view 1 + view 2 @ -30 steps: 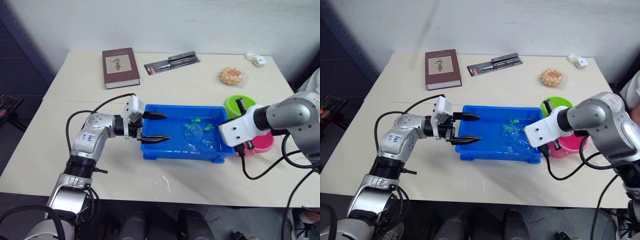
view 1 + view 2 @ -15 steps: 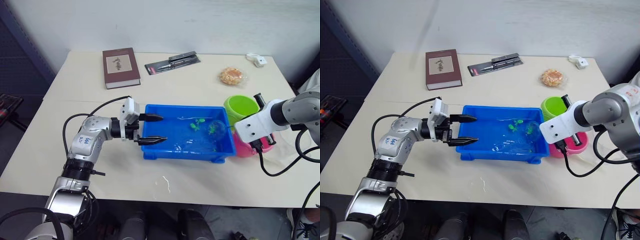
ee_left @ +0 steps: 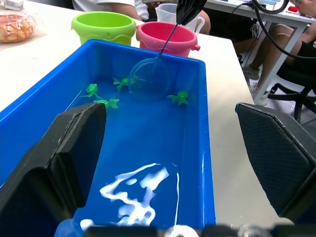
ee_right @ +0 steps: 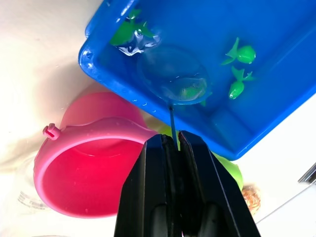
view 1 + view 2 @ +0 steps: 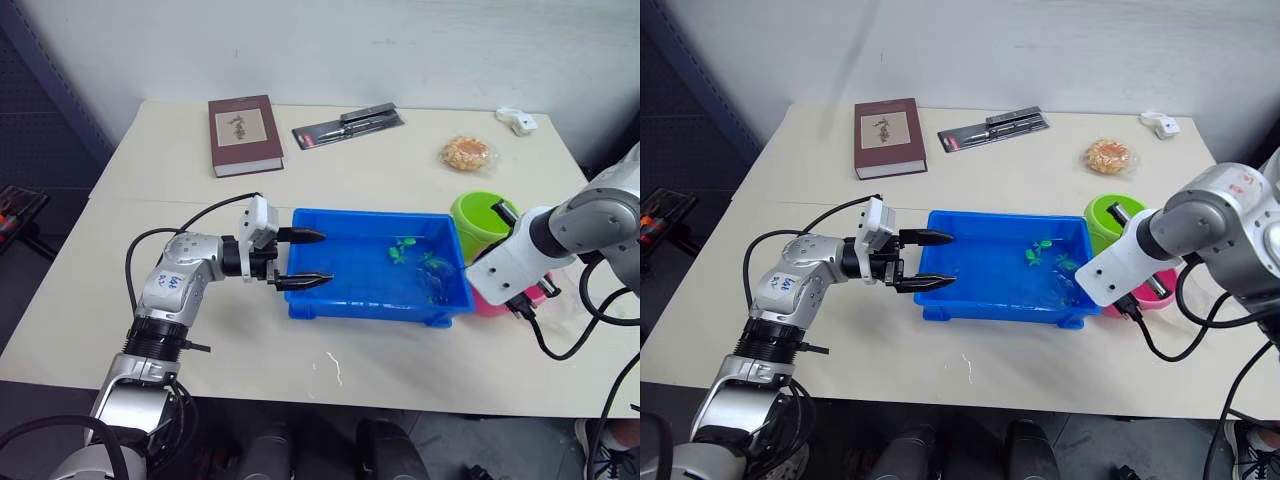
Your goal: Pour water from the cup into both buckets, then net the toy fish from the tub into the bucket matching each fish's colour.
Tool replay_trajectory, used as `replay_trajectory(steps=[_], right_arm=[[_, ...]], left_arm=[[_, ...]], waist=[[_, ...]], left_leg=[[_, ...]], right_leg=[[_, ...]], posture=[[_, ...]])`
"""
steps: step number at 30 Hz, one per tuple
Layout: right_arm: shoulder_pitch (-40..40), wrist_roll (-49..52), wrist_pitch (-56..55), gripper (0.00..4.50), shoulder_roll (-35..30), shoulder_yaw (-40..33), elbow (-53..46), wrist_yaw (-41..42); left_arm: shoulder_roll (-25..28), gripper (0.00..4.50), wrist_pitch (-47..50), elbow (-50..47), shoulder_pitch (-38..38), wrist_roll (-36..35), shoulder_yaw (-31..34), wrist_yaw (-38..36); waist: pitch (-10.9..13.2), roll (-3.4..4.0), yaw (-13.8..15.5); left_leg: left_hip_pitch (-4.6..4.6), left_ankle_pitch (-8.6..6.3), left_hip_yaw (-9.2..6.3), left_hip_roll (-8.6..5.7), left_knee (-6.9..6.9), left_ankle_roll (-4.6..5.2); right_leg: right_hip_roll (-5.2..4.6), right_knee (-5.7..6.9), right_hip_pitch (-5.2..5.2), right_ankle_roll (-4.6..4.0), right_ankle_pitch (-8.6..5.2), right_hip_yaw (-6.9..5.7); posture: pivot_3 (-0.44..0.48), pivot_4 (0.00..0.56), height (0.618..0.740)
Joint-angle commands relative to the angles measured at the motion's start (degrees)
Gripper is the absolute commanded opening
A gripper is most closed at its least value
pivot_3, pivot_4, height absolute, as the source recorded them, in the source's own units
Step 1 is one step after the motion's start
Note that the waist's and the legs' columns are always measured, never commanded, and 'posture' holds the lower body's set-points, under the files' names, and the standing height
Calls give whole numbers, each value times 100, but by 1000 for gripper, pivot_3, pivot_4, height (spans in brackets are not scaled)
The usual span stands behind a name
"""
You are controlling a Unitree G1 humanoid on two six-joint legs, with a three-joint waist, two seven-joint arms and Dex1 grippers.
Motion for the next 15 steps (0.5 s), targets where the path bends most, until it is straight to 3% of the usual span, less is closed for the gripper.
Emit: replay_trajectory(steps=[1, 15], right_arm=[[-323, 174, -113, 0, -135, 126, 21, 473], [-234, 984, 402, 0, -405, 497, -204, 473]], left_arm=[[-12, 4488, -73, -131, 71, -109, 114, -16], [-28, 4488, -16, -338, 209, -165, 169, 110]], waist=[[0, 0, -6], [0, 0, -13]], left_leg=[[0, 0, 0, 0, 0, 0], [0, -1, -2, 3, 0, -1]], right_leg=[[0, 0, 0, 0, 0, 0], [1, 0, 0, 0, 0, -1]], posture=[[0, 150, 738], [0, 150, 738]])
